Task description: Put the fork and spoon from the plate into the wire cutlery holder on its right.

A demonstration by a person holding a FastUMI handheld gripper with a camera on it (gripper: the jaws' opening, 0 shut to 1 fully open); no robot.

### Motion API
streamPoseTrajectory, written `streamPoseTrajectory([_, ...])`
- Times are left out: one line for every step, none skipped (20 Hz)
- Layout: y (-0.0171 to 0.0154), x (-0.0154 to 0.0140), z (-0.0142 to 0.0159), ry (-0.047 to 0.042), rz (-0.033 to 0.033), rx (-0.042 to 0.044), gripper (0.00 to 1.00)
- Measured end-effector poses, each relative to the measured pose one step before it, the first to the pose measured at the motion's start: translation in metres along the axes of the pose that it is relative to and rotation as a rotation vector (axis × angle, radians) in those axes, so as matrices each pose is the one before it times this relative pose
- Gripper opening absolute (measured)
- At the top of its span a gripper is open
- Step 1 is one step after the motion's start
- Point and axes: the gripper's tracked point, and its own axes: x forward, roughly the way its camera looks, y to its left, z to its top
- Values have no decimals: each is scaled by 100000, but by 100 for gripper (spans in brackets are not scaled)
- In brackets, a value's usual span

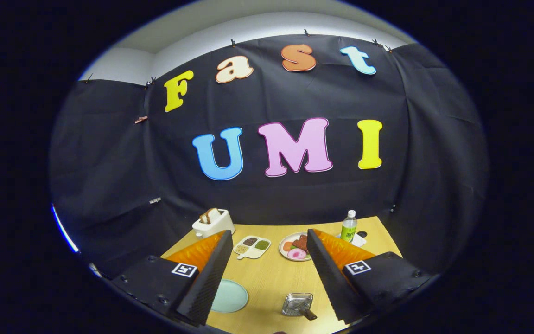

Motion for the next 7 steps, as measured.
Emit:
streamPoseTrajectory([211, 89, 40, -453, 337, -56, 99])
streamPoseTrajectory([141, 265, 29, -97, 242, -194, 99])
streamPoseTrajectory([21, 350, 75, -341, 75, 52, 99])
streamPoseTrajectory([78, 278, -62, 38, 295, 18, 99])
streamPoseTrajectory([165, 290, 27, 2, 355, -94, 99])
streamPoseTrajectory([124, 293, -38, -180, 559, -254, 99])
streamPoseTrajectory([-21, 513, 78, -154, -35, -650, 99])
